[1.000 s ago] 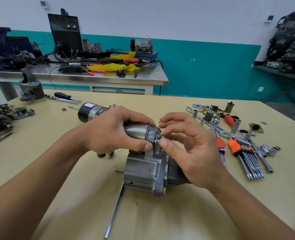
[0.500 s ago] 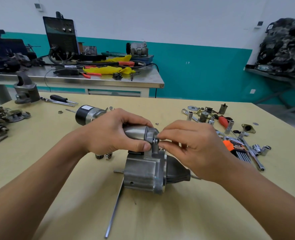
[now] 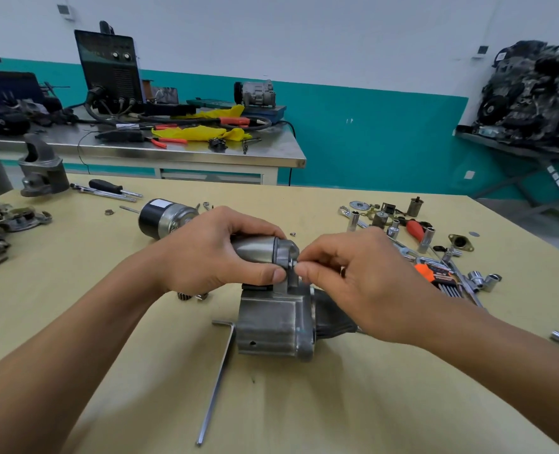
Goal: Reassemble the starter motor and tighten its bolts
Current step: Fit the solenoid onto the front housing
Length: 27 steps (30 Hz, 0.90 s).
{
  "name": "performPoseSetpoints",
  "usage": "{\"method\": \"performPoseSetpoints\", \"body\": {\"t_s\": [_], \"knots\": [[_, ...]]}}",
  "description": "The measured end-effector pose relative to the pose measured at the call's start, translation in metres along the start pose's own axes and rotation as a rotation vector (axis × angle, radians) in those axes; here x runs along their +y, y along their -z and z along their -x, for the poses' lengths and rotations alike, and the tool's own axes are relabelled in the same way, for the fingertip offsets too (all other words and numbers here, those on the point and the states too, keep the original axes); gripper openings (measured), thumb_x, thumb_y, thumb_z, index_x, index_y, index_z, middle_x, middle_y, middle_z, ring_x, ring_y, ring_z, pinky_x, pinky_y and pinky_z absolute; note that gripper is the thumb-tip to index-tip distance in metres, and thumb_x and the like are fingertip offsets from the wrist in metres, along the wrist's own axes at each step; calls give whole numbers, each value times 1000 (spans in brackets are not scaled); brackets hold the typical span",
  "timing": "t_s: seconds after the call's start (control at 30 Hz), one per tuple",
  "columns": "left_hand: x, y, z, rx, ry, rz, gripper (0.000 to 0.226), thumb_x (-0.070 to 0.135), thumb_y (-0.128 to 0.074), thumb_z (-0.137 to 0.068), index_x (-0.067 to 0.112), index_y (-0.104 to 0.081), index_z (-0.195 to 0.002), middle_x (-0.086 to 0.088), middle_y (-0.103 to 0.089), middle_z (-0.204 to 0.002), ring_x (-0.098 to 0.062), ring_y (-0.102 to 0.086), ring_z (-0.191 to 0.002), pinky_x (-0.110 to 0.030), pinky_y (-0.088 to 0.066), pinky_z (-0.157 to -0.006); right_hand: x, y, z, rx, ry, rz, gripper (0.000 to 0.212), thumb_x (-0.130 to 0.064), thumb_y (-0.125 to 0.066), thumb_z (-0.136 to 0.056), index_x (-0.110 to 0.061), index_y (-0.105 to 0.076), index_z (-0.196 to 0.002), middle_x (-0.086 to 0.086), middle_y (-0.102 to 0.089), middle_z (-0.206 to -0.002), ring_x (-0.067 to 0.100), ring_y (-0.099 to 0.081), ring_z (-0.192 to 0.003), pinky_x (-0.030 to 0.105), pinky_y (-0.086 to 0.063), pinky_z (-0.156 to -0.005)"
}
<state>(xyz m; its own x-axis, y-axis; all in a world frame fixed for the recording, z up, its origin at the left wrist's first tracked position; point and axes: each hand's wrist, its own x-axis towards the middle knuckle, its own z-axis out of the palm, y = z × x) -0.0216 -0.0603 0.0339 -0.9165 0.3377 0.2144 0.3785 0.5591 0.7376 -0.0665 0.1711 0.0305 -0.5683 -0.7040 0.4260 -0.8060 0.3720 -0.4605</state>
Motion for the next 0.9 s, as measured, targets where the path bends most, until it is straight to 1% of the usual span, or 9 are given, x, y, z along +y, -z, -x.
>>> {"method": "performPoseSetpoints", "body": {"t_s": [0.03,0.1,0.17,0.27,0.43,0.57,0.7,0.83,0.9], "knots": [[0,-1,0,6,-2,-3,18,25,-78,-88,20,-74,-105,2,-70,-84,-5,-59,-68,-14,-45,-58,-3,1,-2,-35,-108,-100,13,-23,-67,-95,-17,-75,-87,-5,-73,-72,8,-63,-60,29,-52,-56],[1,-2,0,16,-8,-6,15,23,-78,-88,19,-74,-103,3,-70,-82,-5,-59,-67,-13,-45,-58,-11,4,-7,-97,-324,-286,19,-20,-66,-95,-15,-74,-79,1,-74,-70,4,-53,-46,21,-43,-43],[2,-4,0,34,-13,-10,14,23,-78,-87,21,-75,-100,7,-70,-81,-2,-61,-69,-11,-45,-59,-17,8,-13,-150,-515,-443,24,-16,-66,-96,-11,-73,-73,3,-71,-61,4,-47,-41,17,-37,-39],[3,-4,1,64,-10,-9,14,24,-79,-85,24,-75,-99,9,-72,-84,-4,-65,-72,-11,-46,-60,-24,16,-19,-245,-682,-574,24,-12,-64,-97,-5,-69,-74,-3,-62,-50,2,-43,-37,14,-33,-35],[7,-7,2,77,-17,17,16,18,-79,-85,21,-75,-100,4,-73,-86,-2,-64,-70,-10,-46,-57,-30,21,-25,-339,-805,-607,22,-12,-59,-99,-4,-66,-80,4,-65,-63,5,-42,-41,14,-31,-34],[10,-9,3,89,-13,6,19,17,-80,-84,20,-75,-101,2,-74,-88,-4,-65,-73,-11,-48,-59,-34,24,-29,-390,-896,-665,26,-13,-53,-101,-5,-63,-79,1,-55,-56,5,-35,-39,13,-25,-31],[12,-13,4,120,-34,-30,21,16,-83,-82,20,-75,-101,4,-73,-83,-3,-63,-66,-7,-45,-53,-35,28,-27,-421,-988,-747,32,-17,-47,-101,-6,-59,-74,-1,-45,-53,4,-30,-37,12,-21,-30],[12,-18,3,140,-86,-100,24,23,-83,-81,24,-73,-103,2,-73,-92,-18,-69,-83,-29,-57,-67,-34,26,-20,-414,-1029,-848,33,-20,-39,-101,-11,-50,-70,-5,-36,-51,4,-25,-37,12,-17,-31],[12,-19,2,155,-104,-120,25,26,-81,-80,25,-72,-103,2,-73,-92,-21,-68,-84,-34,-58,-69,-34,21,-16,-374,-1017,-863,34,-19,-38,-100,-14,-48,-68,-5,-32,-50,5,-25,-36,13,-17,-30]]}}
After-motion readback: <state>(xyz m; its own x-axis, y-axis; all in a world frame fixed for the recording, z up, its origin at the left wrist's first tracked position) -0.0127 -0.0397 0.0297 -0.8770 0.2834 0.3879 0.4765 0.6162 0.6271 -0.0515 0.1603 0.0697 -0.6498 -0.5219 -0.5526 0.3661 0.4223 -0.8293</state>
